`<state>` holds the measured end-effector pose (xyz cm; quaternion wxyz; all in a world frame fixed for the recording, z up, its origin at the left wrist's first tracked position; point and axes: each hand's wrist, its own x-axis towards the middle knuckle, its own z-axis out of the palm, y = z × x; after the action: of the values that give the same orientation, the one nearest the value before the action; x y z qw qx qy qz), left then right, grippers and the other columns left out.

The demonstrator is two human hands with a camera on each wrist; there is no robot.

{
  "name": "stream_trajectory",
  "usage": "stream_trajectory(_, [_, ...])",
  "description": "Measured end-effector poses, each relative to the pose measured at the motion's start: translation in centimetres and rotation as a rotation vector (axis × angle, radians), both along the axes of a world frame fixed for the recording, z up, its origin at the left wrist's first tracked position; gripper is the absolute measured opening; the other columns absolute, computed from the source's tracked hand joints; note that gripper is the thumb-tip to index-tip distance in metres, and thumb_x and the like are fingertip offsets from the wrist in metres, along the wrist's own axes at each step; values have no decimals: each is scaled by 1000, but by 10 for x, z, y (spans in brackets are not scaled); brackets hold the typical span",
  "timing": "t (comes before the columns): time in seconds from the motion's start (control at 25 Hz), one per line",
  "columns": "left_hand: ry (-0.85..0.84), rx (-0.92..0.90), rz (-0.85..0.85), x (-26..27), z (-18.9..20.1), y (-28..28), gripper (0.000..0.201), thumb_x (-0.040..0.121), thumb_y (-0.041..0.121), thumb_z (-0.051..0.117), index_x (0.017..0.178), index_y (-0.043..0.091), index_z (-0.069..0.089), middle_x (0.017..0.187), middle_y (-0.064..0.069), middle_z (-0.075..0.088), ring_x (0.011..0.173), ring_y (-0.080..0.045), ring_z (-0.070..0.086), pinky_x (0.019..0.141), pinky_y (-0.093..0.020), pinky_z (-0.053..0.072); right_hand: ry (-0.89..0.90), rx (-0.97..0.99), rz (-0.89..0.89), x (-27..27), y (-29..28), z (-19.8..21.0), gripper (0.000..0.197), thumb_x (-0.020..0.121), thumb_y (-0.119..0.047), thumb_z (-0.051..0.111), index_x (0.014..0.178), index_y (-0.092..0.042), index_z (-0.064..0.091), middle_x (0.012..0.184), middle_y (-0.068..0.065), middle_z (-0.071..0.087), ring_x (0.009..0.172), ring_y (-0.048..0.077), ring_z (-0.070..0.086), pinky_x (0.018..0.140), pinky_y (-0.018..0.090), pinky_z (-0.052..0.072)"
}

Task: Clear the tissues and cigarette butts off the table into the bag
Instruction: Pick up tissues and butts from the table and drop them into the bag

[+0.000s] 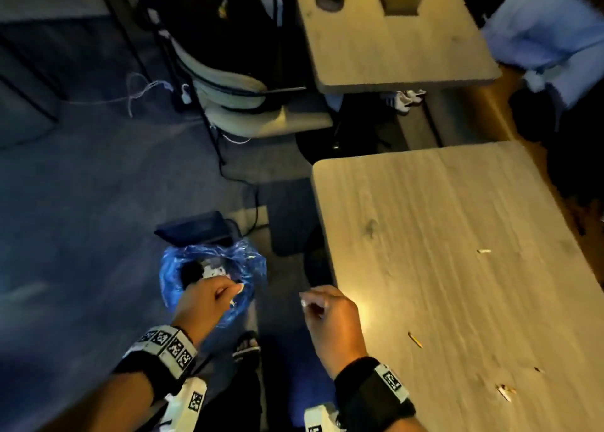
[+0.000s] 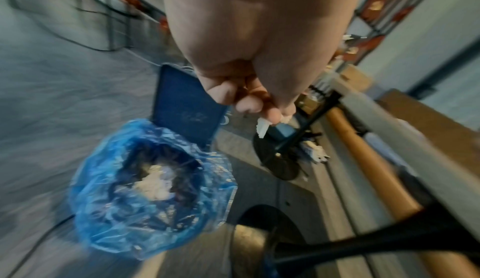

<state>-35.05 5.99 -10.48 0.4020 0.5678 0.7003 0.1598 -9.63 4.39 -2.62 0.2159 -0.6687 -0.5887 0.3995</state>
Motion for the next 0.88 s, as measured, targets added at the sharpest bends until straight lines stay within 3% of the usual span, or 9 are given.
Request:
stream_trajectory(0.16, [24, -76, 241, -48, -68, 10, 21, 89, 42, 66, 74, 27, 71, 66, 10, 74, 66, -4, 71, 67, -36, 59, -43, -84, 255, -62, 37, -60, 19, 87, -11, 66, 99, -21, 77, 98, -9, 69, 88, 5, 67, 85, 22, 53])
stream_trajectory(0.24, [21, -124, 339, -65, -105, 10, 17, 87, 42, 67, 77, 31, 74, 66, 13, 74, 64, -2, 70, 66, -34, 60, -67, -131, 344, -91, 48, -94, 19, 87, -12, 65, 101, -21, 76, 102, -4, 72, 90, 8, 68, 86, 24, 53])
stream_trajectory(0.36, [66, -238, 342, -83, -155, 16, 16, 87, 45, 63, 85, 34, 75, 68, 12, 74, 61, -7, 69, 65, -35, 60, -37, -161, 388, -124, 67, -142, 22, 88, -10, 65, 104, -20, 76, 105, -4, 71, 92, 8, 66, 86, 15, 49])
stream_trajectory(0.48, [62, -313, 327, -99, -190, 15, 24, 84, 46, 57, 79, 28, 71, 62, 4, 71, 58, -16, 67, 61, -38, 59, -2, -208, 411, -151, 77, -187, 20, 91, -15, 63, 107, -18, 75, 104, -3, 69, 90, 4, 62, 80, 1, 40])
stream_trajectory(0.56, [20, -377, 365, -102, -199, 16, 14, 81, 40, 60, 83, 32, 72, 63, 3, 72, 59, -16, 69, 62, -38, 59, 0, -229, 372, -165, 84, -212, 20, 90, -19, 63, 106, -18, 75, 103, -2, 70, 89, 3, 61, 76, -2, 36])
stream_trajectory(0.64, [-70, -423, 433, -105, -207, 14, 28, 82, 27, 63, 108, 34, 70, 66, 4, 73, 56, -13, 67, 59, -33, 57, -18, -256, 325, -180, 88, -241, 21, 87, -18, 65, 105, -17, 75, 103, 0, 74, 91, 8, 66, 80, 4, 42])
stream_trajectory(0.72, [-85, -435, 389, -108, -206, 8, 49, 86, 23, 65, 134, 30, 57, 71, 9, 73, 57, -5, 63, 58, -21, 48, -39, -351, 331, -190, 88, -269, 29, 83, -20, 68, 111, -20, 72, 108, 1, 74, 95, 12, 69, 87, 20, 52])
stream_trajectory(0.8, [-61, -450, 333, -111, -206, 0, 54, 89, 26, 66, 141, 27, 50, 89, 5, 75, 73, -7, 67, 65, -16, 45, -39, -514, 369, -194, 87, -282, 46, 82, -24, 71, 127, -25, 62, 123, 1, 69, 107, 15, 67, 94, 33, 54])
stream_trajectory(0.88, [-27, -470, 305, -113, -203, -6, 48, 89, 31, 67, 135, 26, 56, 97, -1, 76, 89, -17, 70, 75, -22, 46, -44, -584, 374, -191, 85, -282, 56, 83, -25, 68, 137, -25, 53, 134, 0, 62, 120, 21, 60, 101, 40, 51])
